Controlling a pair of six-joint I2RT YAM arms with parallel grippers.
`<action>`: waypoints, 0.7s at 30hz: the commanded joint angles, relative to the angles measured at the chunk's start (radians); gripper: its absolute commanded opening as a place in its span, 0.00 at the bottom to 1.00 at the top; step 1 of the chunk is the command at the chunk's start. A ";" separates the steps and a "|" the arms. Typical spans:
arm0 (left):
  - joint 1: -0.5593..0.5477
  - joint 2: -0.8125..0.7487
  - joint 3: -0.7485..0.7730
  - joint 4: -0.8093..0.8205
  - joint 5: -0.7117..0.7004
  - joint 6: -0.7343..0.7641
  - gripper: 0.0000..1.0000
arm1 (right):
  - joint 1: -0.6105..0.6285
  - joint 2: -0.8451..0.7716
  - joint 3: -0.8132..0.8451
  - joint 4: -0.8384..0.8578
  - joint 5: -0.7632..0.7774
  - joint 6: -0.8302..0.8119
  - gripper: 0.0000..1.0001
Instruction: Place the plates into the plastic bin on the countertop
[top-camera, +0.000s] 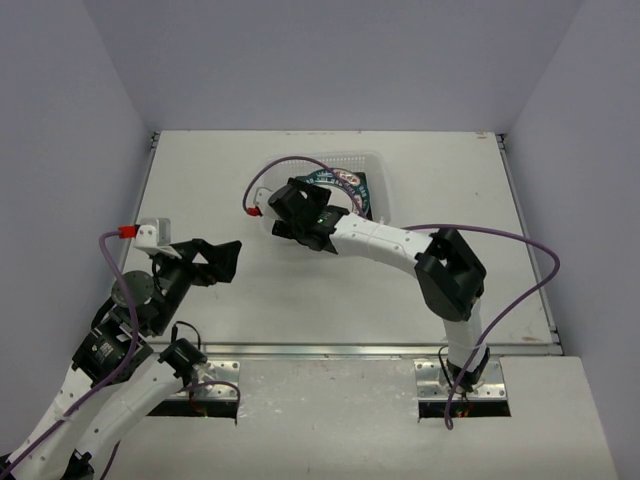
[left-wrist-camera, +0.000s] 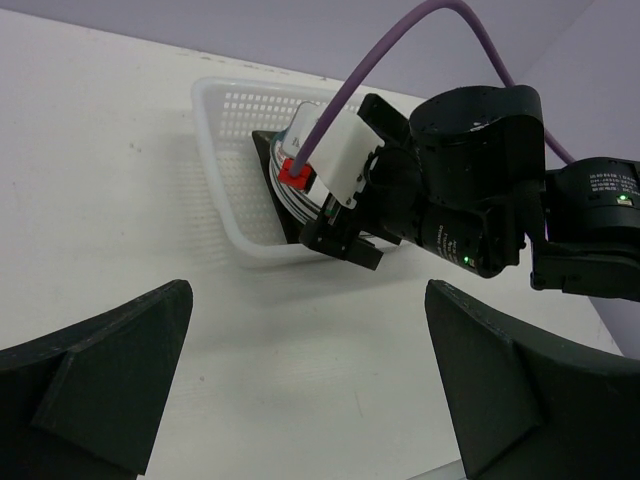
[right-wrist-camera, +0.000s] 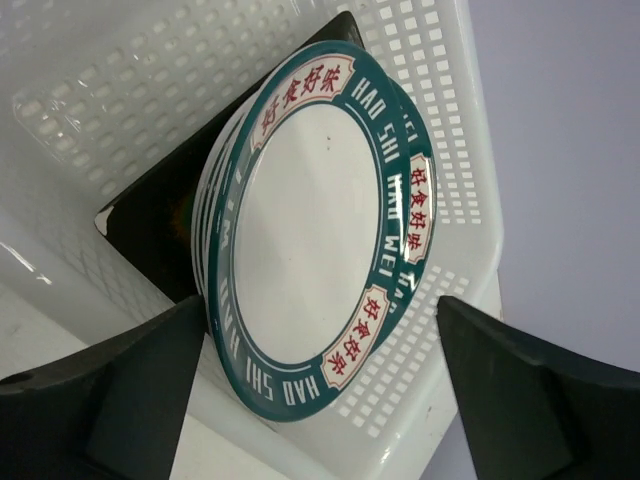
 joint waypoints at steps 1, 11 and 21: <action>-0.008 0.003 0.006 0.025 -0.007 -0.005 1.00 | -0.003 -0.052 0.029 0.018 0.067 0.033 0.99; -0.008 0.011 0.006 0.024 -0.007 -0.005 1.00 | -0.087 -0.209 -0.046 -0.230 -0.099 0.255 0.99; -0.008 0.025 0.006 0.022 -0.018 -0.009 1.00 | -0.188 -0.306 -0.023 -0.391 -0.228 0.533 0.99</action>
